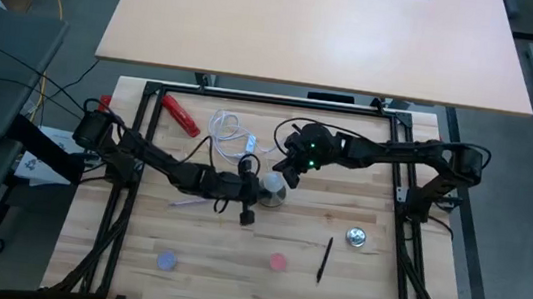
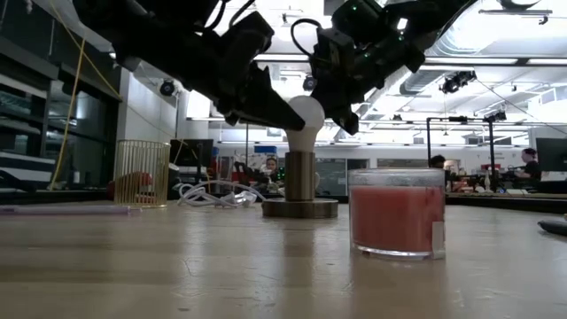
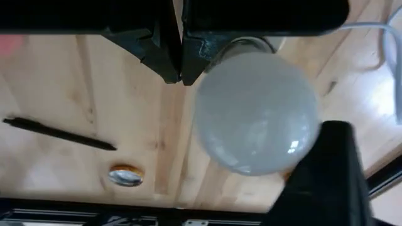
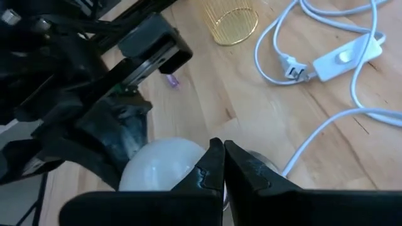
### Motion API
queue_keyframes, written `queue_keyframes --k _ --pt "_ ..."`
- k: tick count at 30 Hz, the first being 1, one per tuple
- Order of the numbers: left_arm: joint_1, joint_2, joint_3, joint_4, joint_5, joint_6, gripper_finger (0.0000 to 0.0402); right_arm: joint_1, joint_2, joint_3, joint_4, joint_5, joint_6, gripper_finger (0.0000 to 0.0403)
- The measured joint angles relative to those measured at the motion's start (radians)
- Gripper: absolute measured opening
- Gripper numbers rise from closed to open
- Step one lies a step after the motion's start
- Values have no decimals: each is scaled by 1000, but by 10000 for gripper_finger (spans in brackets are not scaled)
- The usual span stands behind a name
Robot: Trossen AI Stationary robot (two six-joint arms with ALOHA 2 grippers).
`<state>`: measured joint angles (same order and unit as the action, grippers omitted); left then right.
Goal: Screw lightbulb
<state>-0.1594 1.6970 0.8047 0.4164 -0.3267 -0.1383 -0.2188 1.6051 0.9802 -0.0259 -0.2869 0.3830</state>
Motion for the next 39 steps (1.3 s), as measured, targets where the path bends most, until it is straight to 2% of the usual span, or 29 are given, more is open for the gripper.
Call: queue_keyframes --k 7,15,25,31,36,39 --pt "34 0 0 -5 23 4 0 36 0 0 3 26 31 0" --pt "39 -9 -2 -17 23 91 0 64 -16 1 -41 70 54 0" --pt "52 -36 -2 -71 3 183 0 68 -65 0 -115 76 65 0" --pt "84 -37 -2 -94 -16 188 0 70 -98 0 -152 64 89 0" --pt "124 -37 -3 -87 -29 212 0 109 -104 0 -173 44 109 0" --pt "149 -44 1 -58 -21 213 0 148 -101 0 -187 78 114 0"
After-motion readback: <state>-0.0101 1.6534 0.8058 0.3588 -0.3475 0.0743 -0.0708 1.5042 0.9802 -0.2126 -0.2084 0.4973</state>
